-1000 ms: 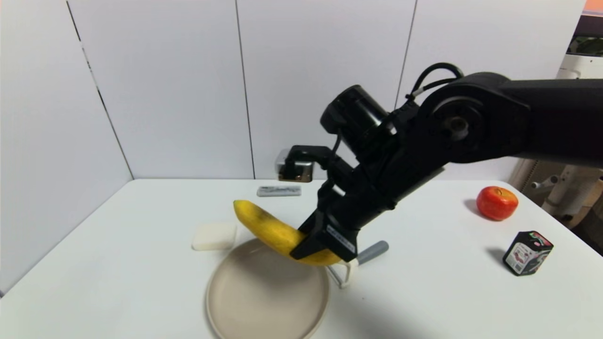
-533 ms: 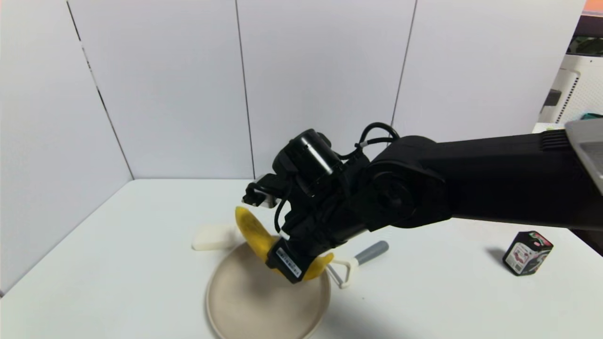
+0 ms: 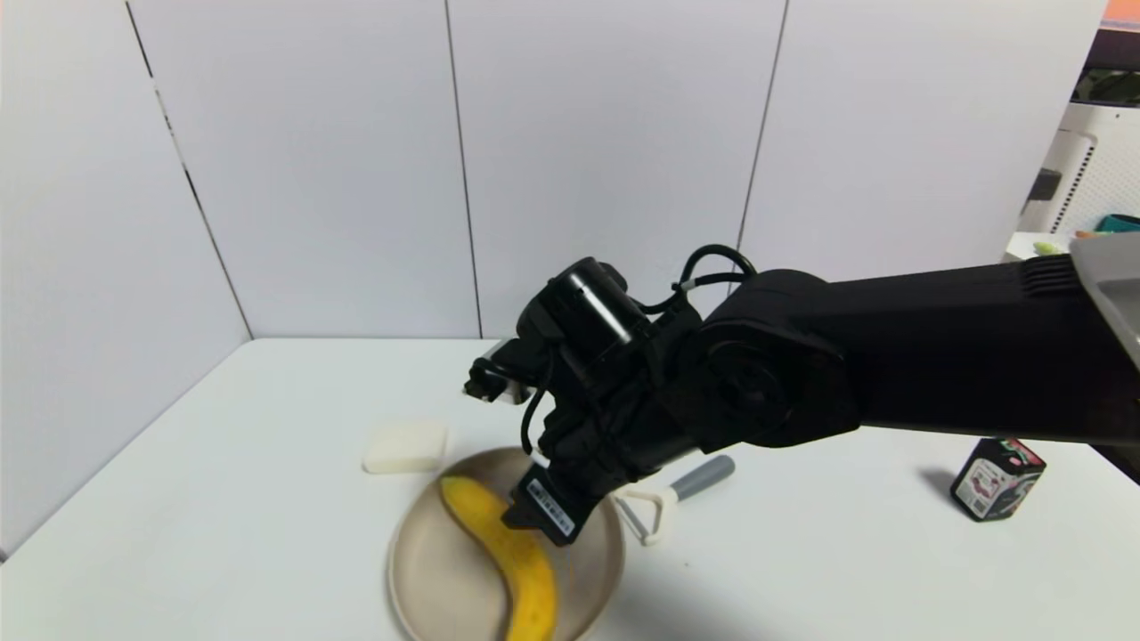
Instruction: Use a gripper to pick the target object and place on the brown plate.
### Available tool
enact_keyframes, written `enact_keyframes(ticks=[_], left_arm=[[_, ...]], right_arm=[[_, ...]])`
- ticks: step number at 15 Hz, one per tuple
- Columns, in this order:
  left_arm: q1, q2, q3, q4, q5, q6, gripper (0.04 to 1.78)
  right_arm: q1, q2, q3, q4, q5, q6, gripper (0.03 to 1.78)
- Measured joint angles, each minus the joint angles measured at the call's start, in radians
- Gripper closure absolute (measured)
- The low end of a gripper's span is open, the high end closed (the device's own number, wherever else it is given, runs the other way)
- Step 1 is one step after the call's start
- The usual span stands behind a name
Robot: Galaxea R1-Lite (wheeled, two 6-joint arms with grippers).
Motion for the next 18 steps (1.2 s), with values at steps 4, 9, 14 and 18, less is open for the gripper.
enact_keyframes(ticks=[4,9,14,18], left_arm=[[0.0,0.0,0.0,0.0,0.0,0.0,0.13],[0.0,0.0,0.0,0.0,0.0,0.0,0.13],[0.0,0.0,0.0,0.0,0.0,0.001,0.13],[0.0,0.0,0.0,0.0,0.0,0.0,0.13]], right_arm=[[0.006,-0.069,0.011,0.006,-0.006,0.001,0.48],[-0.179,-0.239,0.053,0.066,-0.066,0.027,0.31],[-0.487,-0.546,0.344,0.101,-0.07,0.04,0.21],[-0.723,-0.867,0.68,0.052,-0.071,0.046,0.16]])
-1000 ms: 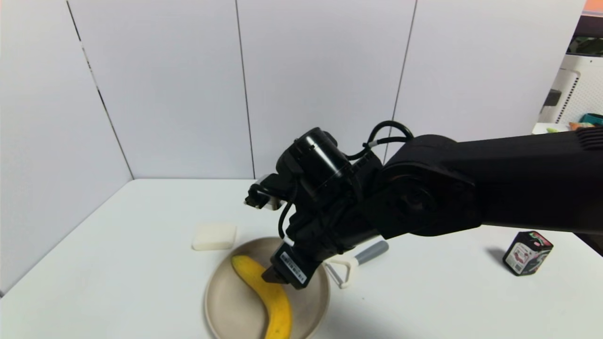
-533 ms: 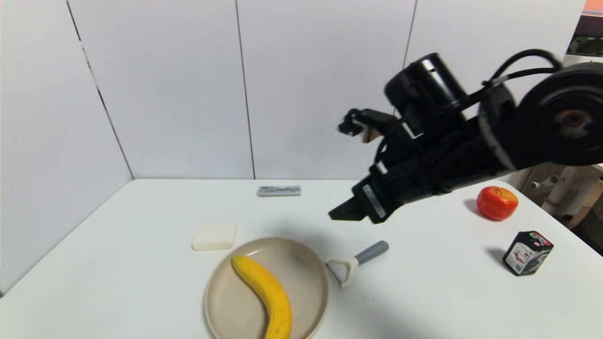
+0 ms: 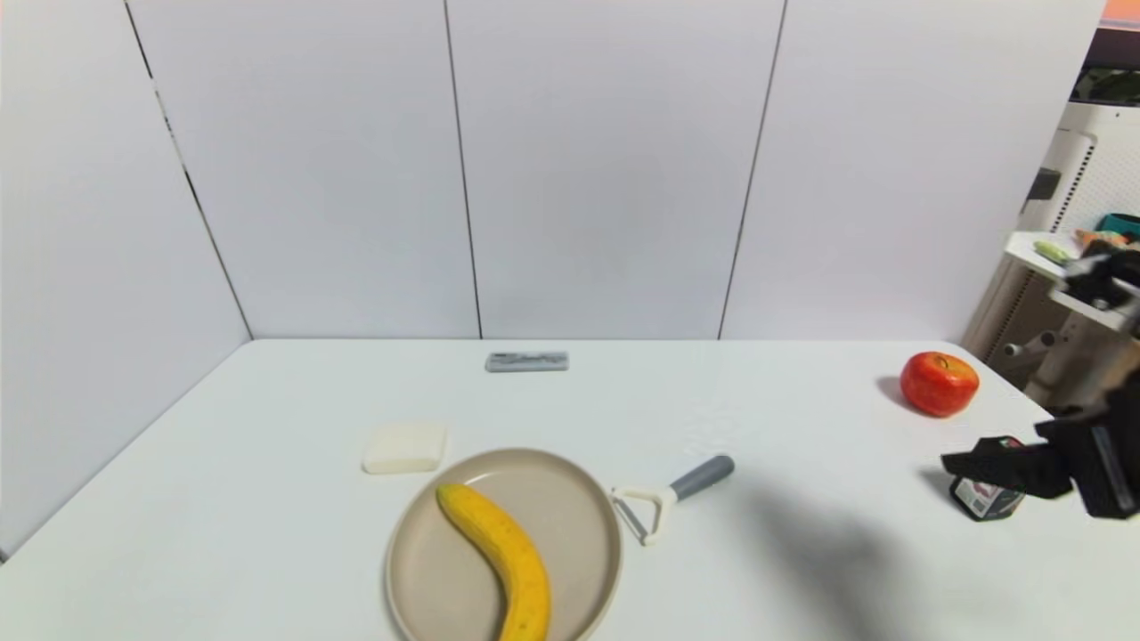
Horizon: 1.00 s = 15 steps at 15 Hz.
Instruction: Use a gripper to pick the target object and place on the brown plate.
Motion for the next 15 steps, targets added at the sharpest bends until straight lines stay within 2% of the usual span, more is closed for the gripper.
enact_keyframes(ticks=[2,4,7,9,10,11,13,15], left_arm=[[0.0,0.0,0.0,0.0,0.0,0.0,0.13],[0.0,0.0,0.0,0.0,0.0,0.0,0.13],[0.0,0.0,0.0,0.0,0.0,0.0,0.13],[0.0,0.0,0.0,0.0,0.0,0.0,0.13],[0.0,0.0,0.0,0.0,0.0,0.0,0.13],[0.0,0.0,0.0,0.0,0.0,0.0,0.13],[0.0,0.0,0.0,0.0,0.0,0.0,0.13],[0.0,0.0,0.0,0.0,0.0,0.0,0.13]], right_arm=[[-0.067,-0.19,0.203,-0.102,-0.001,0.004,0.15],[-0.101,-0.382,0.424,-0.252,-0.002,0.006,0.14],[-0.12,-0.651,0.726,-0.519,0.0,0.006,0.13],[-0.127,-0.801,0.856,-0.634,0.003,0.002,0.12],[-0.133,-0.873,0.898,-0.645,0.005,0.001,0.12],[-0.14,-0.936,0.926,-0.608,0.005,0.002,0.12],[-0.15,-1.048,0.948,-0.545,0.002,0.002,0.12],[-0.156,-1.135,0.956,-0.529,0.0,0.005,0.12]])
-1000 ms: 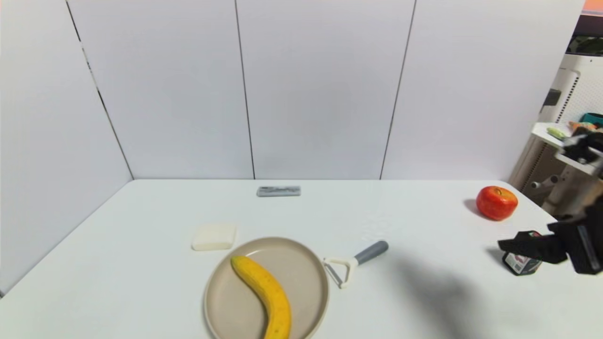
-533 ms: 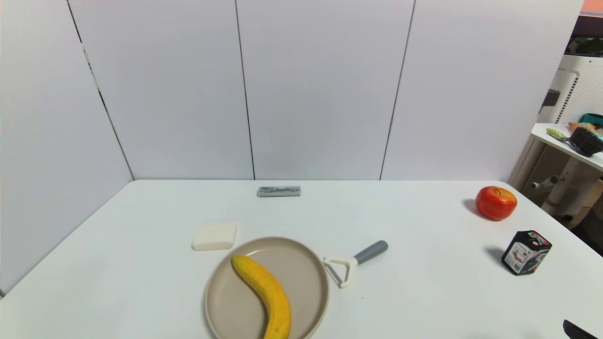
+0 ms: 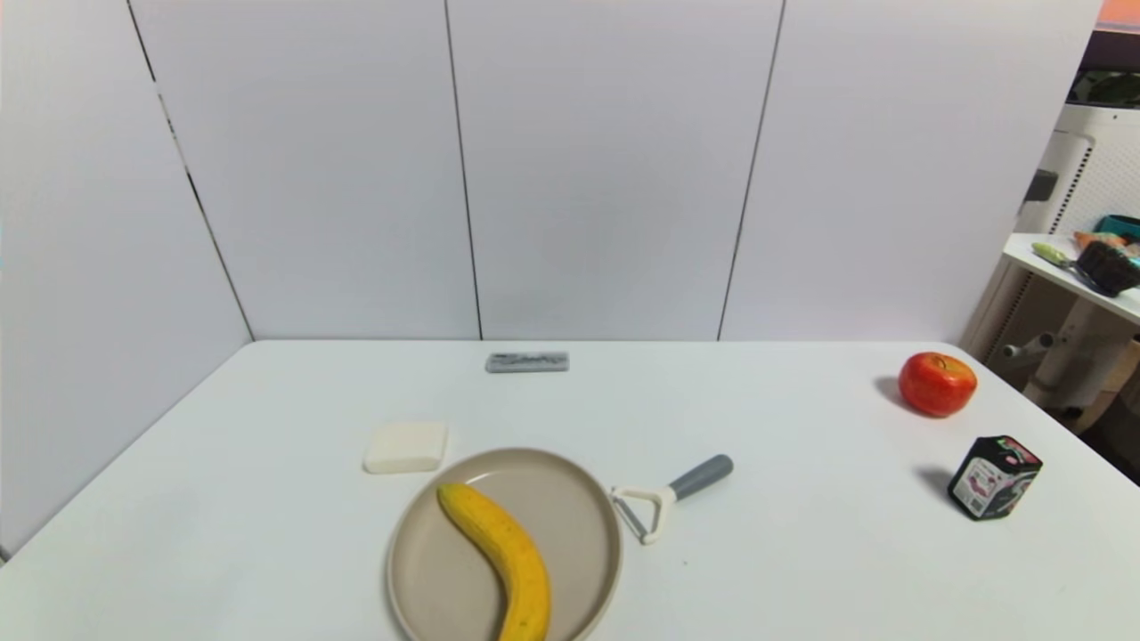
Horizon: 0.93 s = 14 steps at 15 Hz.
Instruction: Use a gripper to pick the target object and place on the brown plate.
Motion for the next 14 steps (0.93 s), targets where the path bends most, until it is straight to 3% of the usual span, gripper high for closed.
enact_keyframes(ticks=[4,7,14], left_arm=[[0.0,0.0,0.0,0.0,0.0,0.0,0.13],[0.0,0.0,0.0,0.0,0.0,0.0,0.13],[0.0,0.0,0.0,0.0,0.0,0.0,0.13]], right_arm=[[-0.003,-0.059,0.003,0.005,-0.008,0.045,0.12],[-0.003,-0.068,0.003,0.003,-0.038,0.07,0.12],[-0.003,-0.069,0.004,0.002,-0.04,0.081,0.12]])
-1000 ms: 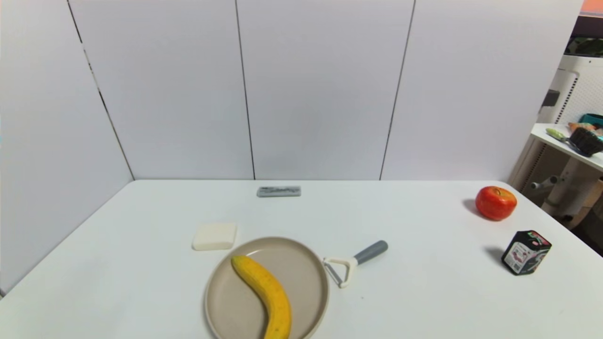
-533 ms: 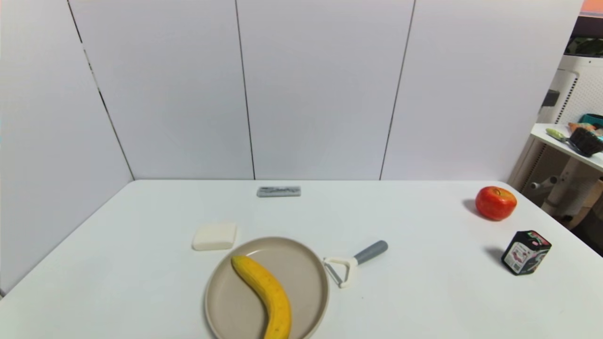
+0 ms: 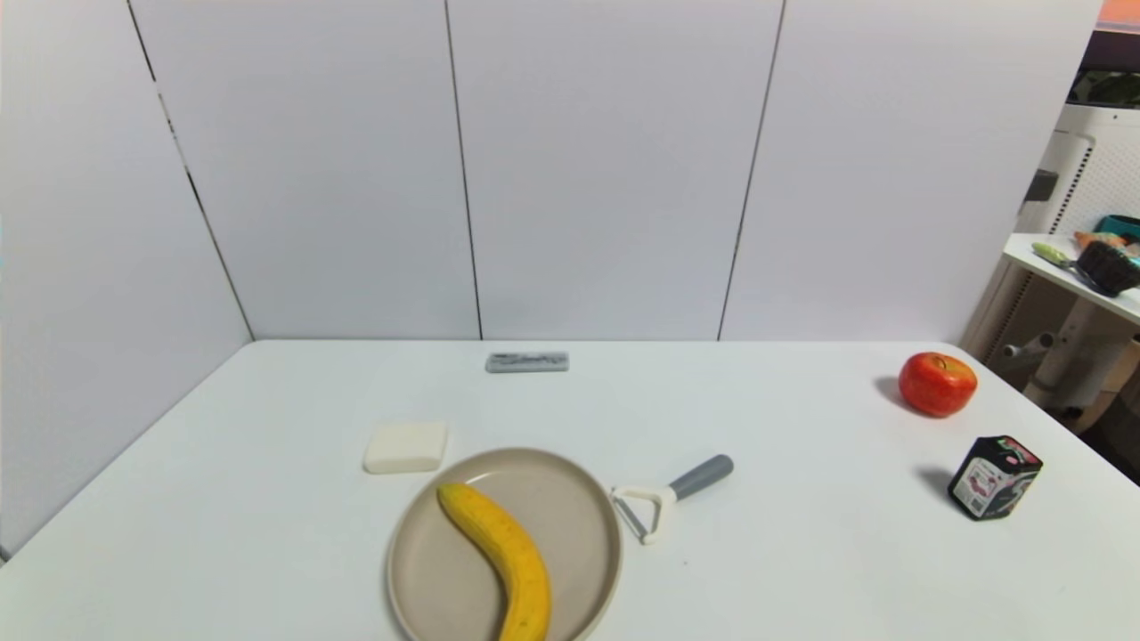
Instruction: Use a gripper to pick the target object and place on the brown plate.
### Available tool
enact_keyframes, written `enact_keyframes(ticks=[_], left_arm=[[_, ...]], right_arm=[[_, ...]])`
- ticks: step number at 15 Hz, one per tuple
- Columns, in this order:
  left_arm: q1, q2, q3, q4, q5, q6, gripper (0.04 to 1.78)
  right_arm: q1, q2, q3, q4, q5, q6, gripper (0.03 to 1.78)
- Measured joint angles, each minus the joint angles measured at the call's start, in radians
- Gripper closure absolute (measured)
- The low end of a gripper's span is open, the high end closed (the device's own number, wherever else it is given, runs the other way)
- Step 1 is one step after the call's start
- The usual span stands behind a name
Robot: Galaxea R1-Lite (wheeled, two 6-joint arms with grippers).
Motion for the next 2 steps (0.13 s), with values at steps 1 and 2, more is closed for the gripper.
enact_keyframes(ticks=[1,2], left_arm=[[0.0,0.0,0.0,0.0,0.0,0.0,0.13],[0.0,0.0,0.0,0.0,0.0,0.0,0.13]], right_arm=[[0.0,0.0,0.0,0.0,0.0,0.0,0.12],[0.0,0.0,0.0,0.0,0.0,0.0,0.12]])
